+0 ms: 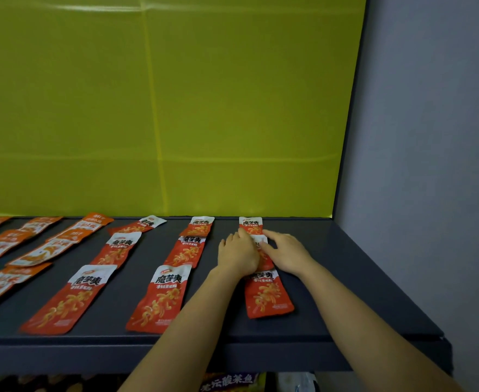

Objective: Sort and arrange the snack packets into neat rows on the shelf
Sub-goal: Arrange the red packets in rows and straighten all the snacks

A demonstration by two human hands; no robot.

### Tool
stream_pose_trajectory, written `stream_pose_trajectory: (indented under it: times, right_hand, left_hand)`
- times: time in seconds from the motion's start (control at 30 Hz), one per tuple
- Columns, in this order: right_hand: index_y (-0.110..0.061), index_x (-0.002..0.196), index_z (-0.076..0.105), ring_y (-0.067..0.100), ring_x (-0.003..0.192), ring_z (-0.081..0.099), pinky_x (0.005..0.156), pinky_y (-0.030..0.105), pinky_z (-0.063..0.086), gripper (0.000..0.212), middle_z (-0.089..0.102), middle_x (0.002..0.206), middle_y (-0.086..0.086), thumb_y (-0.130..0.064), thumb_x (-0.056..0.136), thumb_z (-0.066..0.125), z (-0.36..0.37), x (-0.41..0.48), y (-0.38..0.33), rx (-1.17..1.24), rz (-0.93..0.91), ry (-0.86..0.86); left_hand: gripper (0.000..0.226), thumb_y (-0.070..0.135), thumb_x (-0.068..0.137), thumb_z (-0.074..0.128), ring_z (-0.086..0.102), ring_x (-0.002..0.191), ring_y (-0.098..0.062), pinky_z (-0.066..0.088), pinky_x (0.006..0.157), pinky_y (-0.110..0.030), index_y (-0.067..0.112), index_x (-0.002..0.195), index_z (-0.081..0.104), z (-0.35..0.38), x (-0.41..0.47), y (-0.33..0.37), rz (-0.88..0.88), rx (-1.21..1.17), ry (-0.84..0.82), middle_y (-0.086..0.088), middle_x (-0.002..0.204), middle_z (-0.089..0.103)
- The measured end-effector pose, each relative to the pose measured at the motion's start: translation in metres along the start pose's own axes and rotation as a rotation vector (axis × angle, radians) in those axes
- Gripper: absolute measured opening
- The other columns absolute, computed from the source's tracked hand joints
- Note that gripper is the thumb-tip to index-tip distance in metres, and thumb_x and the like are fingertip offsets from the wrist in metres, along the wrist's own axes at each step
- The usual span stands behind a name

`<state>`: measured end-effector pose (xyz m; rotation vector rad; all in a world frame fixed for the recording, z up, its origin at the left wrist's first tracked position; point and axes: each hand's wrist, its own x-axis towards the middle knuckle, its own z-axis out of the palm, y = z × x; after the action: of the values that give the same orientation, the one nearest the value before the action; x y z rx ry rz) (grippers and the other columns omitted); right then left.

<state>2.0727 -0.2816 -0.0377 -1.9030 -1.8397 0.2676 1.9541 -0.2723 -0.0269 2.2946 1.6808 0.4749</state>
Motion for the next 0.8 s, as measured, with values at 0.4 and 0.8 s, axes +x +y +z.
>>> stream_pose_trajectory:
  times: [0.4,0.8]
  right_hand:
    - [-0.012,0.129,0.053,0.03,0.124,0.05,0.1,0.042,0.042,0.039,0.057,0.133,0.01,-0.029,0.097,0.04,-0.006,-0.011,0.003,0.06,0.085,0.037]
    - [-0.028,0.147,0.025,0.012,0.139,0.031,0.109,0.029,0.031,0.049,0.036,0.15,-0.007,-0.034,0.099,0.035,-0.026,-0.079,0.003,0.241,-0.031,-0.174]
  left_hand:
    - [0.038,0.023,0.098,0.029,0.043,0.125,-0.034,0.029,0.108,-0.043,-0.001,0.125,0.041,0.004,-0.001,0.012,0.026,-0.088,-0.011,-0.019,0.132,0.049]
    - [0.041,0.019,0.101,0.025,0.031,0.137,-0.023,0.022,0.109,-0.027,0.007,0.139,0.032,-0.018,-0.082,-0.016,0.135,-0.124,-0.096,-0.013,0.148,0.035]
